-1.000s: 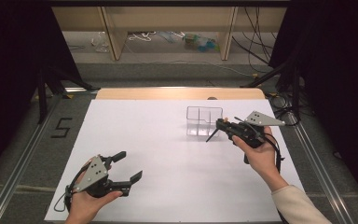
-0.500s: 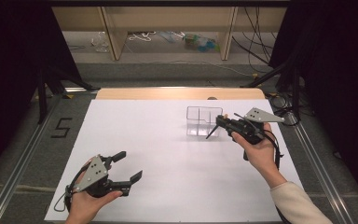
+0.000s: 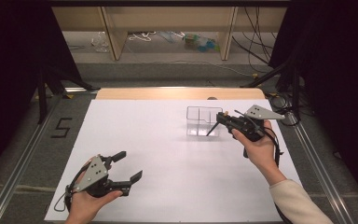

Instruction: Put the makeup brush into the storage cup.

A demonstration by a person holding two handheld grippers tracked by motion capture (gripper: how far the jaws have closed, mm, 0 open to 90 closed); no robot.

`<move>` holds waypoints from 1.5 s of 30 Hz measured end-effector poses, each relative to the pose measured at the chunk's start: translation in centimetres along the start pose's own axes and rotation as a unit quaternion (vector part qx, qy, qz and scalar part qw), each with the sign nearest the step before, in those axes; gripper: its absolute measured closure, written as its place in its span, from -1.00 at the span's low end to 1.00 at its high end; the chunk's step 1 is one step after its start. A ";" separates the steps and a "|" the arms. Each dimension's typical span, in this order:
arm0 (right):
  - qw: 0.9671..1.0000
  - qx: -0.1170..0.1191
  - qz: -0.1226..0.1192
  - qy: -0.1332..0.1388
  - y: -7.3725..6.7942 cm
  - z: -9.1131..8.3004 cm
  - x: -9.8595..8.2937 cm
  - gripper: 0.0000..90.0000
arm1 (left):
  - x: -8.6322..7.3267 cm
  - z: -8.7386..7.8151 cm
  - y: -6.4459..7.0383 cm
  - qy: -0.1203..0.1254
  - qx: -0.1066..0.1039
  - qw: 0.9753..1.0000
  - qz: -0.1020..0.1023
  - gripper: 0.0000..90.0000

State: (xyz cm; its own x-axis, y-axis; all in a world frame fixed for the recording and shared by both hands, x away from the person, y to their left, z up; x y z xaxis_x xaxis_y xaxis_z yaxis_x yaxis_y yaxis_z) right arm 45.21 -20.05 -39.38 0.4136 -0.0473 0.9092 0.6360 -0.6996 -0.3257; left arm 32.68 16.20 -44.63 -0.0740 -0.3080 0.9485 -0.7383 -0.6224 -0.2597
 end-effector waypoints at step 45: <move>1.000 -0.017 0.011 0.022 0.7 0.3 2.3 0.87 | 0.0 0.0 0.0 0.000 0.000 1.000 0.001 -0.66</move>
State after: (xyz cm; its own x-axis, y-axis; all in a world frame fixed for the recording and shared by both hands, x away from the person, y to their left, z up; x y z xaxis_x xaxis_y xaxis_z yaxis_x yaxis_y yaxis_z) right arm 46.75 -20.44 -37.63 0.3976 -0.0949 0.9126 0.6036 -0.7221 -0.3381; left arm 32.66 16.20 -44.63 -0.0758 -0.3093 0.9479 -0.7380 -0.6219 -0.2619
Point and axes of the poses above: each handheld gripper's, and its own axes: z roughly forward along the jaws, x roughly out of its top, y roughly to its right, the point moved 5 cm from there along z, roughly forward along the jaws, and after that the axes turned 14 degrees about z, right-handed, at the moved point
